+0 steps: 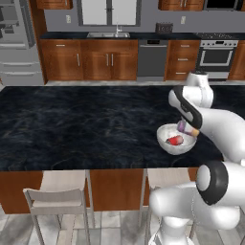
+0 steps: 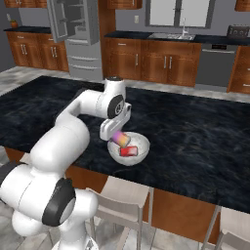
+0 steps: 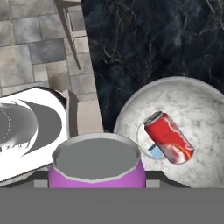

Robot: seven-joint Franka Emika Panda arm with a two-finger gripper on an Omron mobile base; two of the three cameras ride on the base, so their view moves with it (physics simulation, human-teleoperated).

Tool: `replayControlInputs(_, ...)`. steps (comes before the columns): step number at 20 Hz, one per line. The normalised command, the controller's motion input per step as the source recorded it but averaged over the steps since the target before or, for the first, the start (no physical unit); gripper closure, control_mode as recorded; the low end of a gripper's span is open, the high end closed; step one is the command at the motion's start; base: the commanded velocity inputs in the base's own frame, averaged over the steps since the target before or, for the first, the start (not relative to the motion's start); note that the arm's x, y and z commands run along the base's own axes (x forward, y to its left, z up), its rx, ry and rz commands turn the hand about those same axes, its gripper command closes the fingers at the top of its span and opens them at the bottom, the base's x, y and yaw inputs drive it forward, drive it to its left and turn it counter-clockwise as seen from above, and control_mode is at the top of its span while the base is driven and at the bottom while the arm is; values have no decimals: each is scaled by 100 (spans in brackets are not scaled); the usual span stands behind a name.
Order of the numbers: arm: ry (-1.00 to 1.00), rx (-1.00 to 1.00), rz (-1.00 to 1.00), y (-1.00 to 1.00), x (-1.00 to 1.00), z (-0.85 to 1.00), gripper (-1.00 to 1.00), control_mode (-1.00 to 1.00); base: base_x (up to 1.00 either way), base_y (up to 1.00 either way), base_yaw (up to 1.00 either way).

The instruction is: Open the fridge, grab two sodas, and place both sodas inside the bowl with ice on the dining counter.

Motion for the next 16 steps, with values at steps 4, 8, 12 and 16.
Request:
replayControlInputs(4, 0, 0, 4, -15, 40, -28, 100, -100, 0, 0, 0)
replayControlInputs(8, 0, 0, 3, -11, 40, -22, 100, -100, 0, 0, 0)
replayControlInputs(12, 0, 0, 2, -3, 29, -23, 100, -100, 0, 0, 0)
replayControlInputs(16, 0, 0, 2, 0, 16, -27, 100, -100, 0, 0, 0)
